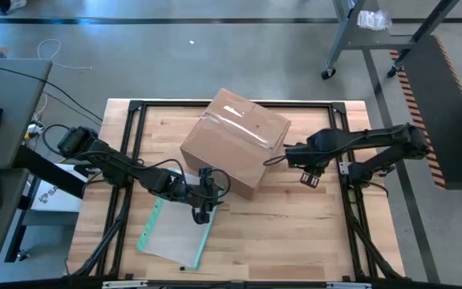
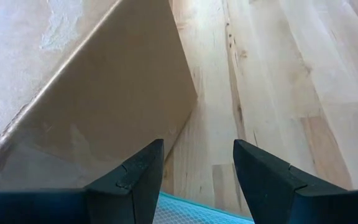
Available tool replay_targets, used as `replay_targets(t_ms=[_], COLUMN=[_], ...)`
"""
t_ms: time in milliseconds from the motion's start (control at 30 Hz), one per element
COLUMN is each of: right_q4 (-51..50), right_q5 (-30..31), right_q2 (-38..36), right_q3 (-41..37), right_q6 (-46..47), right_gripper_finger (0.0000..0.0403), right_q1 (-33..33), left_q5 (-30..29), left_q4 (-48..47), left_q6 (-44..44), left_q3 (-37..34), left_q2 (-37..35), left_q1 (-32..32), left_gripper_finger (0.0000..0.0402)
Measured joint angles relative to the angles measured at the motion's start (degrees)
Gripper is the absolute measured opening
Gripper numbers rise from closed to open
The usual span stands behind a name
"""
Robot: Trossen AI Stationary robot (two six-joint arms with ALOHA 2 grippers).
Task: Unpack boxes
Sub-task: Open the cardboard box using the black cutter
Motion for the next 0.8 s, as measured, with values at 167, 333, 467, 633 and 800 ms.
replay_targets(t_ms=[167,333,467,633,800], right_q4=[-0.11,-0.18,-0.14,0.02,0.64], right_q5=[1.88,2.06,2.16,2.09,2.08], right_q2=[0.74,2.33,3.67,4.69,4.67], right_q3=[0.66,0.49,0.49,0.48,0.49], right_q6=[-0.78,-4.24,-6.54,-8.04,-8.06], right_gripper_finger=[0.0126,0.0126,0.0126,0.0126,0.0126], right_q1=[-2.76,-4.65,-4.06,-2.72,-1.37], left_q5=[-0.14,-0.17,-0.39,-0.41,-0.48], left_q4=[0.04,0.02,0.02,0.04,0.07], left_q6=[0.02,0.04,0.02,-0.02,-0.44], left_q3=[0.00,0.00,0.00,0.00,0.00], left_q2=[0.00,0.00,0.00,0.00,0.00], left_q1=[0.07,0.07,0.07,0.80,2.11], left_gripper_finger=[0.0176,0.0176,0.0176,0.0176,0.0176])
